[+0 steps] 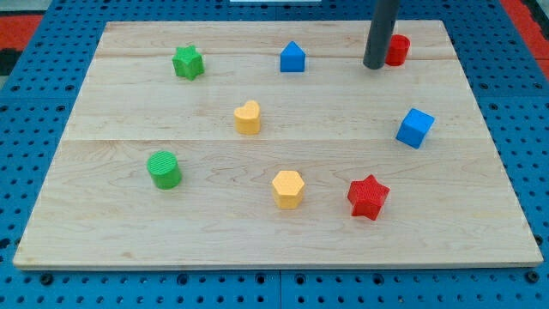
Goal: Move the blue cube to the center of the board
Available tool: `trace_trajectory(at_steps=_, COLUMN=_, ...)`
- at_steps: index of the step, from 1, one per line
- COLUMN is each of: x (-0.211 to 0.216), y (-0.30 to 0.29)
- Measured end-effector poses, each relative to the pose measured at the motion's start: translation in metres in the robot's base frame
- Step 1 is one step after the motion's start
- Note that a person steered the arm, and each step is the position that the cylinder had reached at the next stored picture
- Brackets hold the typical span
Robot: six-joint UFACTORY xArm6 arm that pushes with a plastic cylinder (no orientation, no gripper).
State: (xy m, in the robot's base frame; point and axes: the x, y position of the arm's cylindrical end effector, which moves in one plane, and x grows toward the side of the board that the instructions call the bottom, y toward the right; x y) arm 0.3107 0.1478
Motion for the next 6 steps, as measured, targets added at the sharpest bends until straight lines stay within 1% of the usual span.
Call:
trace_trajectory(at_steps=1, x=0.005, y=0.029)
trace_trajectory(at_steps=3, x=0.013, y=0.12)
trace_trajectory(at_steps=4, x=0.035, y=0.139)
trace_trajectory(at_steps=6, x=0.076, y=0.148)
